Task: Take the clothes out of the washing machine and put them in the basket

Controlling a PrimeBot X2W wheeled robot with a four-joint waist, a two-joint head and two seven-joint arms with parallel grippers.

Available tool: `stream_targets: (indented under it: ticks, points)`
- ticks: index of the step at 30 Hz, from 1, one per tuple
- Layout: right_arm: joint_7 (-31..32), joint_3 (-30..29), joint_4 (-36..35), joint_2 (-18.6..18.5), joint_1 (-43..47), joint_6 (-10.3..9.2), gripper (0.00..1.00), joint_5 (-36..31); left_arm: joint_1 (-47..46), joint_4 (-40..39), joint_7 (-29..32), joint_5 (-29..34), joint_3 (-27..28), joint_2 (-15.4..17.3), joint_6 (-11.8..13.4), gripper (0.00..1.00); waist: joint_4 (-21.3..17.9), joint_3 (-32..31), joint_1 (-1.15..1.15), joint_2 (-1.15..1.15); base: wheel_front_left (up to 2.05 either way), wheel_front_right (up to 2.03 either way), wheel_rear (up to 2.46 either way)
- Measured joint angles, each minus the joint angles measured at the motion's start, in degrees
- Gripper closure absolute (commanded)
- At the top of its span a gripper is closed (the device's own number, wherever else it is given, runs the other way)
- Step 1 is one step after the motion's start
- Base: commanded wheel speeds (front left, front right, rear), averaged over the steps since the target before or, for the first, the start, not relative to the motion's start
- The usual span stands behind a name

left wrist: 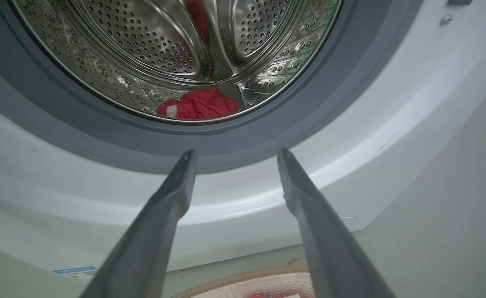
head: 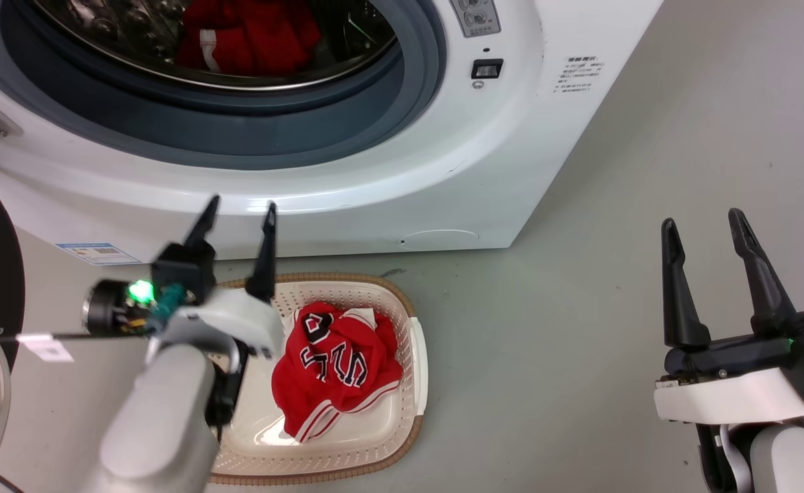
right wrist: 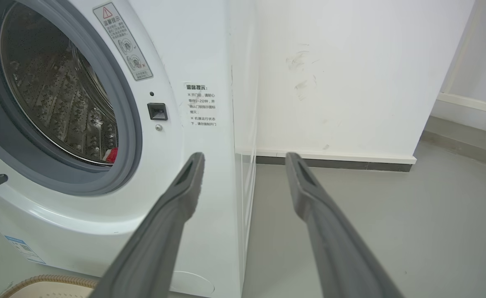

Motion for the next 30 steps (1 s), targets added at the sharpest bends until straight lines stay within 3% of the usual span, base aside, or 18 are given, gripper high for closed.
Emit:
stream_targets:
  ticks: [5, 16, 30]
  points:
    - [0.0, 0.27, -0.33, -0.02, -0.34, 0.0, 0.0, 0.51, -7.46, 2.72, 0.0, 0.94, 3.46, 0.7, -0.33, 0.0, -0.38, 1.41, 0.0, 0.0, 0.0, 0.0, 0.0]
    - [0.01, 0.91, -1.12, -0.01, -4.1, 0.0, 0.0, 1.57, -30.04, 19.07, 2.37, 2.92, 3.89, 3.04, -2.4, 0.0, -3.21, 8.1, 0.01, 0.0, 0.0, 0.0, 0.0]
    - [0.01, 1.46, -2.94, -0.02, -7.96, 0.0, 0.0, 4.49, -55.75, 37.21, 14.19, 4.01, 2.35, 7.79, -6.02, 0.0, -8.13, 18.33, 0.02, 0.0, 0.0, 0.0, 0.0]
